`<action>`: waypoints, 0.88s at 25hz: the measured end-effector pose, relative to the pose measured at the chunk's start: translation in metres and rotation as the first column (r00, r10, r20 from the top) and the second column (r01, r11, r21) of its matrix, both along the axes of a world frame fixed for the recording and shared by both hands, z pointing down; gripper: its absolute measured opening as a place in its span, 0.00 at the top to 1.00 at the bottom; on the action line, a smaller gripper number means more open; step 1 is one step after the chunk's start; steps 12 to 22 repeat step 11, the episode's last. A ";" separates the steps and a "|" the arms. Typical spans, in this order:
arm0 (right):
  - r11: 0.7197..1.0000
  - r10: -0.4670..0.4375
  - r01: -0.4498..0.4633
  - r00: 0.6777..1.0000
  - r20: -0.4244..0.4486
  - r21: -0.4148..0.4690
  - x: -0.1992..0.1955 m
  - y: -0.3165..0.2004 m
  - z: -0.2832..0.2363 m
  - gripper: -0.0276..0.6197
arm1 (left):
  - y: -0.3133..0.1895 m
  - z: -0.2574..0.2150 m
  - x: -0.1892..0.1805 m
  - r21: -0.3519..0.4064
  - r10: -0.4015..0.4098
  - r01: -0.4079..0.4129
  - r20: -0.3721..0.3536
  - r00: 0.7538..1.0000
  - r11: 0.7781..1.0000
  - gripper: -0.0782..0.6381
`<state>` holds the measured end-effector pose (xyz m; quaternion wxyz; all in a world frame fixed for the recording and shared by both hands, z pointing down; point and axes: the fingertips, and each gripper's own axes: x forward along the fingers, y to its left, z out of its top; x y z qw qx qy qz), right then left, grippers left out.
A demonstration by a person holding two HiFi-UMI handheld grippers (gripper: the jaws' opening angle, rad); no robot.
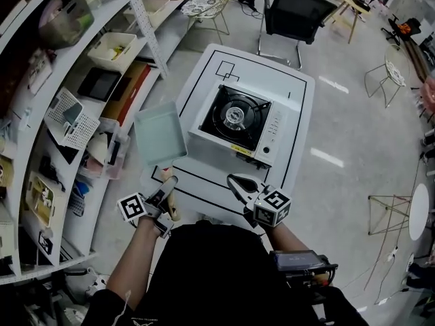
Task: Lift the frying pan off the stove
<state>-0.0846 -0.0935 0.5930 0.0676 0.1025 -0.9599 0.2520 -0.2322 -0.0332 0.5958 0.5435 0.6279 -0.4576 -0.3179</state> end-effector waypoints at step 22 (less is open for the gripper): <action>0.999 -0.043 0.043 0.999 -0.020 -0.012 -0.010 0.011 0.006 0.92 | 0.010 -0.003 -0.008 0.002 -0.025 0.025 0.007 1.000 1.000 0.69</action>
